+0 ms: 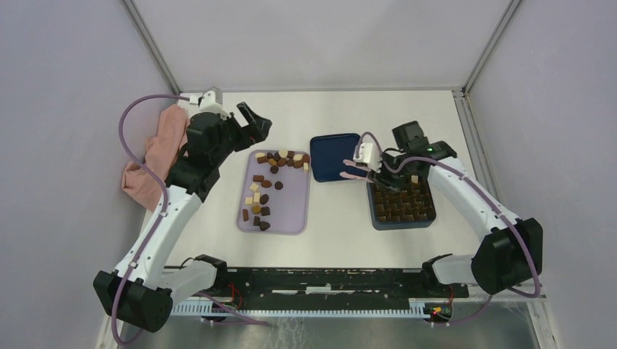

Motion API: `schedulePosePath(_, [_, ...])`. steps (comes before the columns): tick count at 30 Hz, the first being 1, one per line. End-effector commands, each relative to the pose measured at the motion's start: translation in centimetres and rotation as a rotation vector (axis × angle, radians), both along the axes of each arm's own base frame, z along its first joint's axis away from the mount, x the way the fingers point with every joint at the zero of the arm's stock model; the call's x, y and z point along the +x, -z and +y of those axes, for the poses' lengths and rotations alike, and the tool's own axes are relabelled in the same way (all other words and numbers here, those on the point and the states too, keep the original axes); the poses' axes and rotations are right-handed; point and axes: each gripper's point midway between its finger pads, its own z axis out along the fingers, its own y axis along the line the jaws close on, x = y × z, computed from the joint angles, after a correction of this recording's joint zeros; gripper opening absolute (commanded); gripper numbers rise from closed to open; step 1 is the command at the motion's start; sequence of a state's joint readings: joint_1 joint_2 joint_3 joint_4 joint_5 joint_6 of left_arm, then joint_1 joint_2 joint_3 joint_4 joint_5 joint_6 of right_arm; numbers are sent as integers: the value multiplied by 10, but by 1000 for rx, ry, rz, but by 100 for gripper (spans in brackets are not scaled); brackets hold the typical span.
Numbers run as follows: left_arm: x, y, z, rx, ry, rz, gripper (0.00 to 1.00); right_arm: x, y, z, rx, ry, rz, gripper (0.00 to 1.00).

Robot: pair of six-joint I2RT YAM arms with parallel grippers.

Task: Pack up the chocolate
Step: Pick up the fake chocolate from the plate.

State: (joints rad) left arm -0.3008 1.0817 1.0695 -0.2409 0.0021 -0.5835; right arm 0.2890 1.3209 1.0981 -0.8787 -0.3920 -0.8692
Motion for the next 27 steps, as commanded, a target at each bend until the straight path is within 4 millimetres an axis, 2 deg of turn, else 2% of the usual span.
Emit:
schedulePosePath(1, [-27,20,21,59,-70,148,100,-2,-7,72,74,-179,-30,41])
schedulePosePath(6, [-54,68,37,110,-127,337,100,-20,15,141,-2,-359,-41,41])
schedulePosePath(11, [-69,86,53,143,-200,399,99,-28,35,192,-81,-447,-49,41])
schedulePosePath(14, [-71,88,65,176,-253,396,99,-26,49,211,-133,-451,-44,41])
schedulePosePath(17, [-68,90,74,225,-280,391,100,-22,54,229,-165,-455,-54,41])
schedulePosePath(20, [-58,93,74,269,-272,388,100,-19,61,246,-188,-458,-61,41])
schedulePosePath(24, [-41,83,71,306,-253,370,100,-18,74,258,-243,-465,-46,41])
schedulePosePath(27, [-36,80,70,320,-242,364,100,-17,79,261,-267,-464,-53,41])
